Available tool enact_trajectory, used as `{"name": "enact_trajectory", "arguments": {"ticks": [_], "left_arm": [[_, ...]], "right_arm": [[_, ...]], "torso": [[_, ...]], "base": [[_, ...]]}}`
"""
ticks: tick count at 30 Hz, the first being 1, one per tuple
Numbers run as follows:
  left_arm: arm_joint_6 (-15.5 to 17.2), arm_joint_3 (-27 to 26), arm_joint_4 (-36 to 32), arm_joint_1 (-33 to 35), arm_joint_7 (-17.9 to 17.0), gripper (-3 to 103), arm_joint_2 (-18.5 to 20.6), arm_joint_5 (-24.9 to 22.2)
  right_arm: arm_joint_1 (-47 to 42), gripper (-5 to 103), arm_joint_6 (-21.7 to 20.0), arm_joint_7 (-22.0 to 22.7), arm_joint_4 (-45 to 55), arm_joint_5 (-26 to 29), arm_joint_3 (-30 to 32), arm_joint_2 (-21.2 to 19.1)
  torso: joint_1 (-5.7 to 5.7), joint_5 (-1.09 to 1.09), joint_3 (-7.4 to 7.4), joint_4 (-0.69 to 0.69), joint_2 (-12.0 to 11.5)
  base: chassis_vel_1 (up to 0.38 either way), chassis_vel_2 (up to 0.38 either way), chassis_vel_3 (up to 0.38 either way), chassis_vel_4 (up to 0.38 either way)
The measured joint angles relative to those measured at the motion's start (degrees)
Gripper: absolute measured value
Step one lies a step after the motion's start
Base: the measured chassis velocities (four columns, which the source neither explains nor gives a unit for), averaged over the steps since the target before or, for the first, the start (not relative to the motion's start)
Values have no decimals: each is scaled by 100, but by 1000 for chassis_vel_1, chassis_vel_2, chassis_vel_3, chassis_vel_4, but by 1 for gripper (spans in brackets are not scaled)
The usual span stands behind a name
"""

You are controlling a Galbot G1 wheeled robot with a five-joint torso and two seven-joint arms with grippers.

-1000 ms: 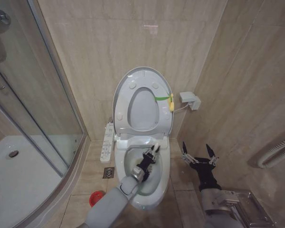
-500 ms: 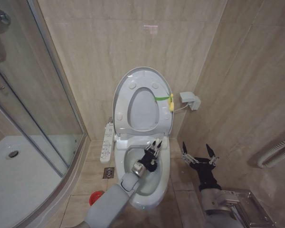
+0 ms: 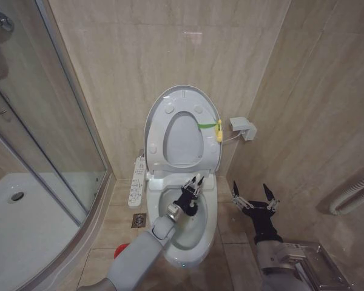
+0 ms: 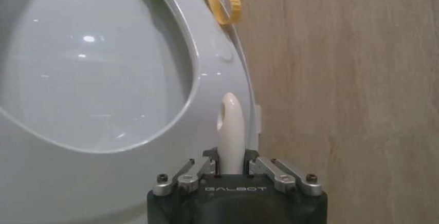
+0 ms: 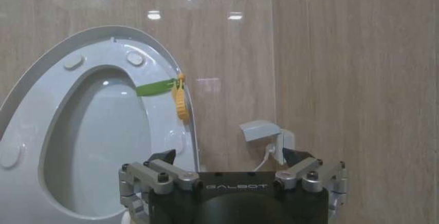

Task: Open the toilet lid, clean the toilet bowl with a toilet brush, close the toilet lid, and flush.

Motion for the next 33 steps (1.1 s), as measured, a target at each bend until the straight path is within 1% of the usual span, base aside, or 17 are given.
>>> {"name": "enact_trajectory", "arguments": {"ticks": [2, 3, 5, 7, 10, 11, 13, 16, 19, 20, 23, 24, 25, 27, 29, 32, 33], "left_arm": [[-27, 4, 332, -44, 16, 22, -94, 28], [-27, 4, 332, -44, 16, 22, -94, 28], [-73, -4, 700, -124, -15, 22, -133, 153], [-62, 20, 724, -148, -66, 22, -121, 213], [19, 63, 550, -188, -125, 22, -69, 239], [140, 124, 164, -259, -165, 22, -10, 173], [268, 189, -254, -279, -180, 22, 32, 72], [291, 246, -332, -232, -169, 22, 44, 47], [147, 262, 11, -124, -79, 22, -69, 87], [147, 262, 11, -124, -79, 22, -69, 87], [-33, 206, 557, -106, 14, 22, -197, 107], [-33, 206, 557, -106, 14, 22, -197, 107], [-112, 154, 816, -138, 59, 22, -241, 126], [-160, 19, 1082, -197, 68, 22, -262, 214], [-162, -46, 1098, -204, 62, 22, -253, 255], [-41, -132, 636, -149, -31, 22, -173, 275], [-41, -132, 636, -149, -31, 22, -173, 275]], "right_arm": [[0, 100, 0, 1, -1, 0, 0, 0], [0, 100, 0, 1, -1, 0, 0, 0], [0, 100, 0, 1, 0, 0, 0, 0], [0, 100, 0, 0, -1, 0, 0, 0], [0, 100, 0, 0, 0, 0, 0, 0], [0, 100, 0, 0, 0, 0, 0, 0], [0, 100, 0, -1, -1, 0, 0, 0], [0, 100, 0, 0, 0, 0, 0, 0], [0, 100, 0, -1, -1, 0, 0, 0], [0, 100, 0, -1, -1, 0, 0, 0], [0, 100, 0, 0, 0, 0, 0, 0], [0, 100, 0, 0, 0, 0, 0, 0], [0, 100, 0, 1, 0, 0, 0, 0], [0, 100, 0, 1, 0, 0, 0, 0], [0, 100, 0, 0, 0, 0, 0, 0], [0, 100, 0, 1, -1, 0, 0, 0], [0, 100, 0, 1, -1, 0, 0, 0]], "torso": [[0, -1, 0, -1, 0], [0, -1, 0, -1, 0], [0, 0, 0, 1, 0], [0, 0, 1, 2, 0], [1, 0, 1, 3, -1], [0, 0, 0, 0, 0], [0, 0, 0, -1, 0], [0, 0, 0, -1, 0], [0, 0, 0, 1, 0], [0, 0, 0, 1, 0], [0, 0, 0, 1, 0], [0, 0, 0, 1, 0], [0, -1, 0, 0, 0], [0, 0, 1, 1, -1], [1, 0, 1, 1, -1], [1, 1, 0, 3, 0], [1, 1, 0, 3, 0]], "base": [[0, 0, 0, 0], [0, 0, 0, 0], [0, 0, 0, 0], [0, 0, 0, 0], [0, 0, 0, 0], [0, 0, 0, 0], [0, 0, 0, 0], [0, 0, 0, 0], [0, 0, 0, 0], [0, 0, 0, 0], [0, 0, 0, 0], [0, 0, 0, 0], [0, 0, 0, 0], [0, 0, 0, 0], [0, 0, 0, 0], [0, 0, 0, 0], [0, 0, 0, 0]]}}
